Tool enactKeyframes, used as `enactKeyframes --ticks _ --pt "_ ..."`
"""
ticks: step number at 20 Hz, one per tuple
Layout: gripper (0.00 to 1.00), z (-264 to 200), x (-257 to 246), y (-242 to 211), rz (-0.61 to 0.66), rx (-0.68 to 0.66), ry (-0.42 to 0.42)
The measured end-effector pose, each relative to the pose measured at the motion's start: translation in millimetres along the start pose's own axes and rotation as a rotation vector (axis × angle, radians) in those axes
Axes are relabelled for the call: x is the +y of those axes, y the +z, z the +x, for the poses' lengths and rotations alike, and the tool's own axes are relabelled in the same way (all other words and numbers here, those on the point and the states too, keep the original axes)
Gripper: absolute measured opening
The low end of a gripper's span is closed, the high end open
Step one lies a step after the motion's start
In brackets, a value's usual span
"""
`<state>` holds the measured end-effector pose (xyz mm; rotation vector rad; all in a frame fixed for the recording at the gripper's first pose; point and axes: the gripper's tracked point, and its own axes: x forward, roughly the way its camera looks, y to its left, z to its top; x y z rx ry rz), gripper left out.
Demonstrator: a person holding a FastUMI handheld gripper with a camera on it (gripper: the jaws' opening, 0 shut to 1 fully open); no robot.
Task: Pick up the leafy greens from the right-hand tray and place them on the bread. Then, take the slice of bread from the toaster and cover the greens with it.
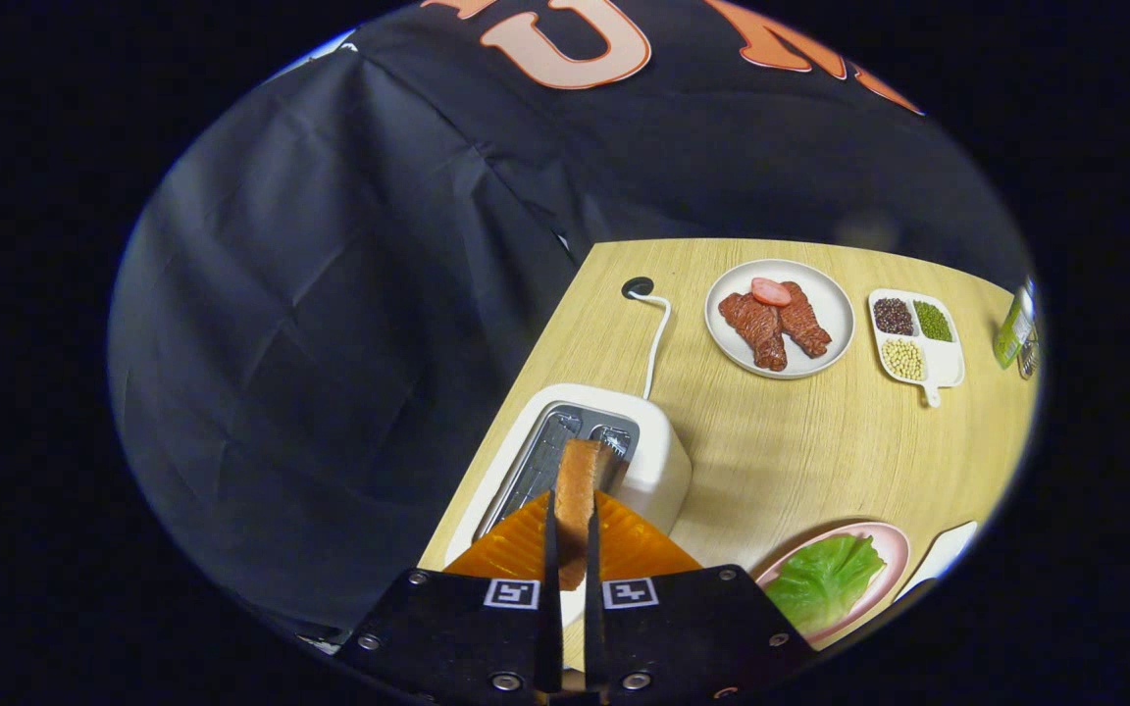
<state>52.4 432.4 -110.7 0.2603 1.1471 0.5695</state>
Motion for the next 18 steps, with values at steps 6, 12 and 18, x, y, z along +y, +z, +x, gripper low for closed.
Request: enactKeyframes --ticks 6,12,18 --pt "0.09 -52.8 -2.0 4.0 0.009 -0.097 0.086" --pt "0.09 -89.0 -29.0 -16.7 0.026 -0.129 0.118" --pt "0.09 -106.1 -72.5 -46.5 0.067 -0.14 0.111"
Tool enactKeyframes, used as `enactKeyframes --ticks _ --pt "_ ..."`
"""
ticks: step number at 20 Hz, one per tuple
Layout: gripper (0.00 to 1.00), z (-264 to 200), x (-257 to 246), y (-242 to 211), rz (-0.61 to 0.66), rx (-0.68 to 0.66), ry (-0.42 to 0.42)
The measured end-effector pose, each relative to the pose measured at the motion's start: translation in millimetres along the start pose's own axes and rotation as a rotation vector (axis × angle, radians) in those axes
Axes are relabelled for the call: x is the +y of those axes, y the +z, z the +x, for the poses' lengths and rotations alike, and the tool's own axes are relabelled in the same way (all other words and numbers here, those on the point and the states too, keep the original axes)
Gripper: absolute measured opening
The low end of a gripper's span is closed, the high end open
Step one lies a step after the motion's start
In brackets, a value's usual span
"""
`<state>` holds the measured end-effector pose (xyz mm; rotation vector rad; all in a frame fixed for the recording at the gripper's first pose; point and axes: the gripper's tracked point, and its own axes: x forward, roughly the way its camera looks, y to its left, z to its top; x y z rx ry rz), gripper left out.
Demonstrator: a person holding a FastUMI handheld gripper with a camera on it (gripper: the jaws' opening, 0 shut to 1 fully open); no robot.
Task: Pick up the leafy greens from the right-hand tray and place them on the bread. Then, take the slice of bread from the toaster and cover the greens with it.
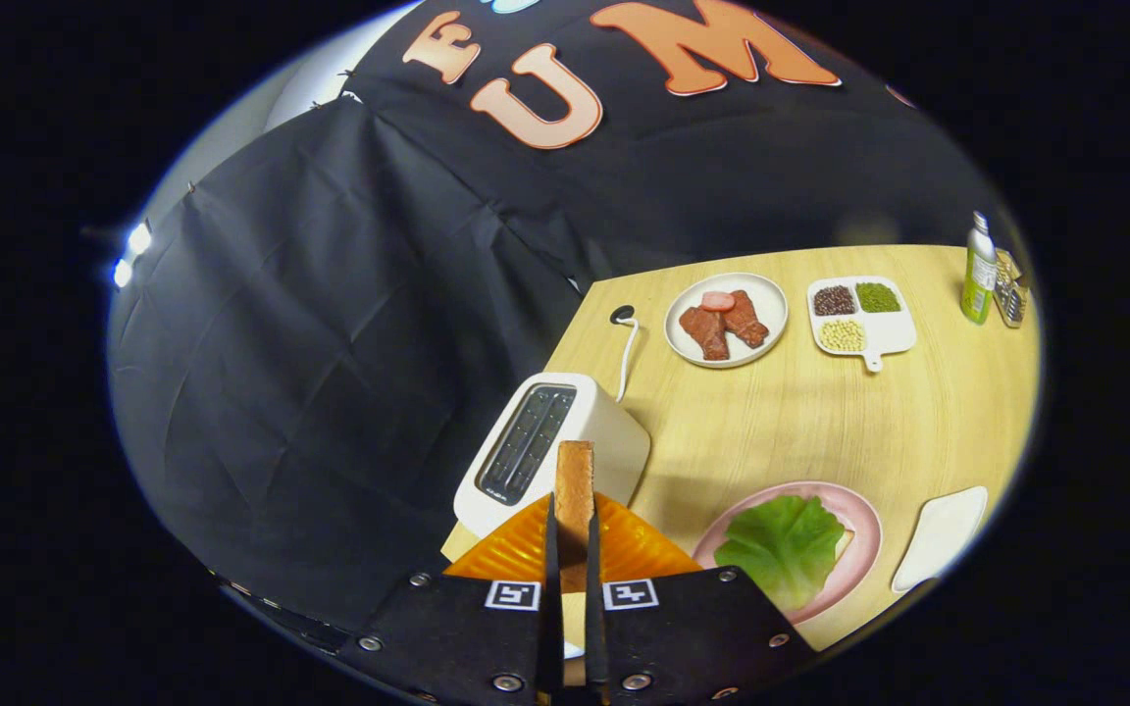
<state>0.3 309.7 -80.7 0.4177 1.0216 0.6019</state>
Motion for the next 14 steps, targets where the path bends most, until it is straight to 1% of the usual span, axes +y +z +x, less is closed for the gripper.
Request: enactKeyframes --ticks 5,8,14 --pt "0.09 -12.4 -41.5 -27.5 0.01 -0.01 -0.017" --pt "0.09 -14.9 -75.0 -45.1 0.025 -0.007 -0.049" --pt "0.09 -7.8 -120.8 -81.6 0.09 0.026 -0.051"
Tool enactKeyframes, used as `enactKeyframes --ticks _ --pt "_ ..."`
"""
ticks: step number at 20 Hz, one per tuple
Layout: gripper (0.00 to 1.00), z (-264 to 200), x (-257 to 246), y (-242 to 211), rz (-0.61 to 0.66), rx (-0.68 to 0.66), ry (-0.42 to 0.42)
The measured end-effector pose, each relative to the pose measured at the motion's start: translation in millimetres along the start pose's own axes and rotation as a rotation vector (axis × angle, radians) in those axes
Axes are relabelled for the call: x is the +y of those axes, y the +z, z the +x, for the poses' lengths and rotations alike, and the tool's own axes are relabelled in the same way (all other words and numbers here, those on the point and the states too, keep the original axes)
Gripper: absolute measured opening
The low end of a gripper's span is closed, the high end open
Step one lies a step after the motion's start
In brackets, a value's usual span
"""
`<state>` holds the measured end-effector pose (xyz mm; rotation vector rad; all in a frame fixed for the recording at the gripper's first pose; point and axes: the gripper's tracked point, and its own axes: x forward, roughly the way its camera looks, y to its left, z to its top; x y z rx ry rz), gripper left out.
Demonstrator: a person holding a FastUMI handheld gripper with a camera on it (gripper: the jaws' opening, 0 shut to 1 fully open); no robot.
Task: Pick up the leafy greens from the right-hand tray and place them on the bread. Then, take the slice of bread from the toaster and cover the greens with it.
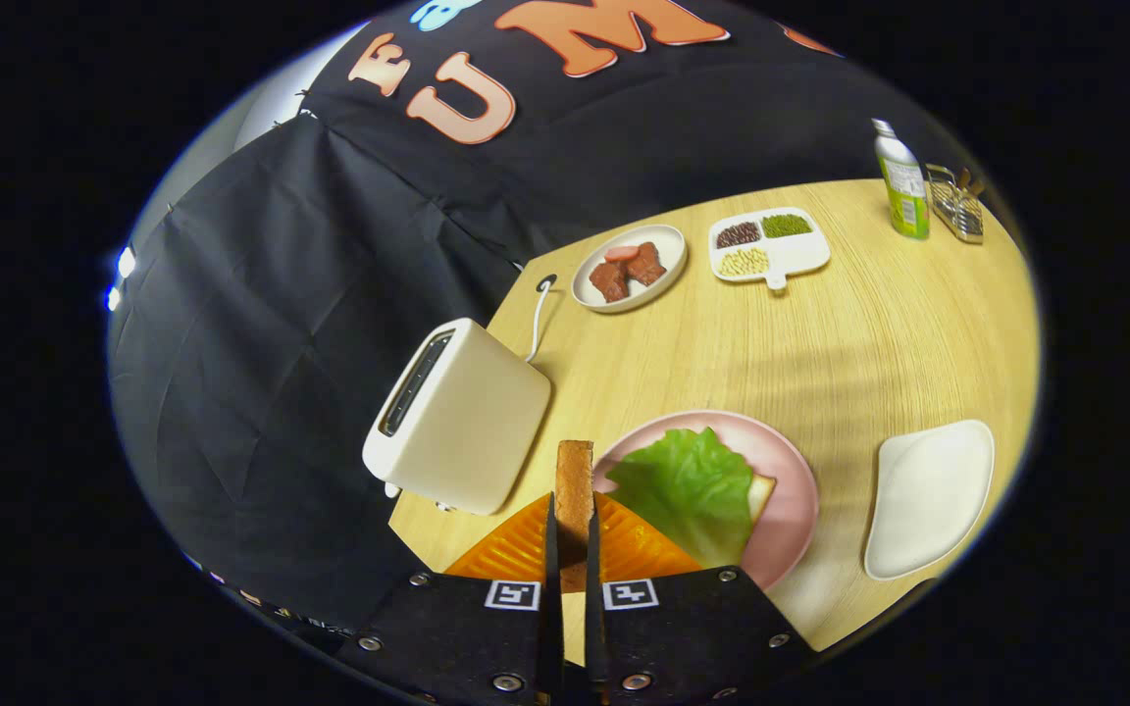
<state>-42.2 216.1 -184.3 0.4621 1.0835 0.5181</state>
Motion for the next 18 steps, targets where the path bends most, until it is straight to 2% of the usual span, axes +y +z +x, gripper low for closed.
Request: enactKeyframes --ticks 2,4,9,12,15,18 --pt "0.09 5.8 -22.4 -6.5 0.011 -0.013 -0.034" --pt "0.09 3.8 -32.2 -7.2 0.024 -0.043 -0.033" --pt "0.12 4.0 -65.8 -17.7 -0.027 -0.062 -0.121" --pt "0.32 3.7 -84.6 -15.8 -0.1 -0.097 -0.195" --pt "0.44 -5.0 -92.5 -1.1 -0.202 -0.186 -0.26" --pt "0.61 -19.0 -90.6 19.3 -0.245 -0.288 -0.29"
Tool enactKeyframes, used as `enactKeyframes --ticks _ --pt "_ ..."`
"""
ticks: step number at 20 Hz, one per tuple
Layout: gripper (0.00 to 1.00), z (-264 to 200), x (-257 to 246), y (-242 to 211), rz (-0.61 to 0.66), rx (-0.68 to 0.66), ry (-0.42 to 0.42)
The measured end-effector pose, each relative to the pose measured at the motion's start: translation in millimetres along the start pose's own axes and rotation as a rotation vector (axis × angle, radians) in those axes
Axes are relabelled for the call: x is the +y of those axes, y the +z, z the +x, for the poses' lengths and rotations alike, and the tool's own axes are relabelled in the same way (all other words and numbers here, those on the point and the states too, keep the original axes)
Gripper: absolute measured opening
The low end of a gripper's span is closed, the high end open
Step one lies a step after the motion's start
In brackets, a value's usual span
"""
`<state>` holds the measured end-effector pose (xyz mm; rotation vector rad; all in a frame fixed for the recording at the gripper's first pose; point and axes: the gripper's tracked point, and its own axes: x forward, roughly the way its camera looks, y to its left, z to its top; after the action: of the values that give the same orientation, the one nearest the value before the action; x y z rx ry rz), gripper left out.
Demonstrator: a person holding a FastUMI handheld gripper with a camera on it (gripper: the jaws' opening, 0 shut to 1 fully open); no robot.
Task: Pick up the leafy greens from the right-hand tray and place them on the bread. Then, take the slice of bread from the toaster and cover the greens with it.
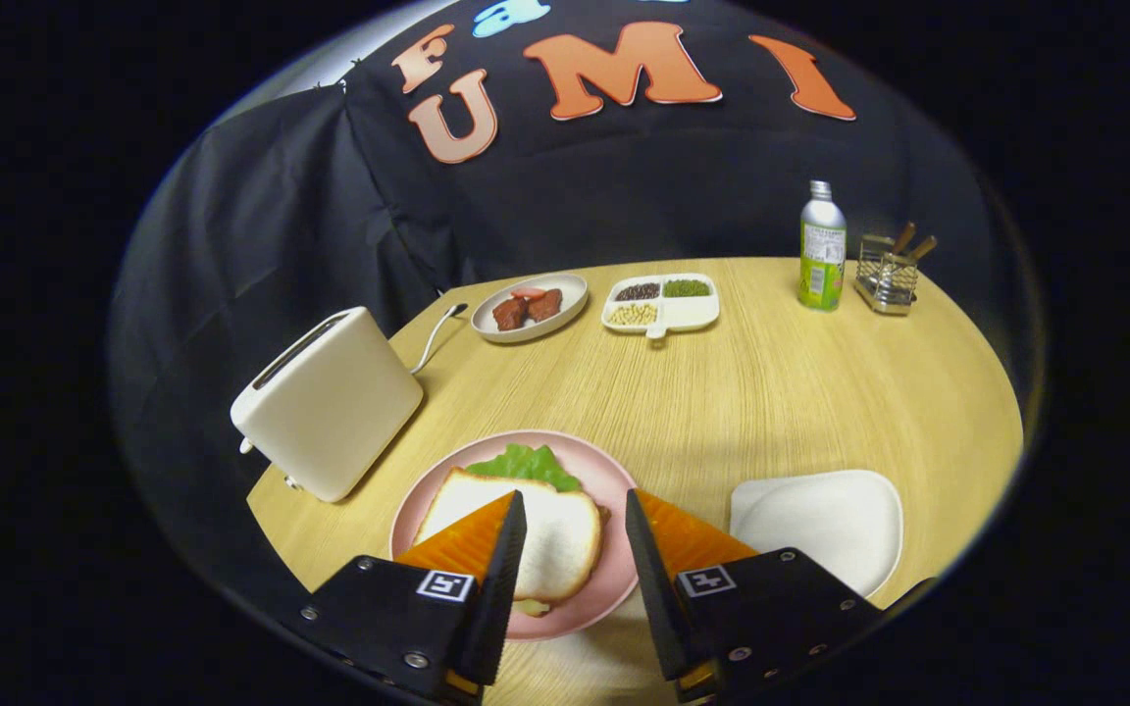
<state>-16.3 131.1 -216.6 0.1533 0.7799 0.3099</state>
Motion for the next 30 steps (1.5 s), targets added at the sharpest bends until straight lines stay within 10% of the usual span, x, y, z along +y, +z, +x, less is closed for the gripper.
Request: enactKeyframes --ticks 9,21,30 --pt "0.92 -40.1 -15.8 82.5 -0.149 -0.394 -0.178" --pt "0.97 -111.1 -11.4 144.7 -0.27 -0.741 -0.33" --pt "0.98 -113.4 14.8 153.4 -0.291 -0.803 -0.296"
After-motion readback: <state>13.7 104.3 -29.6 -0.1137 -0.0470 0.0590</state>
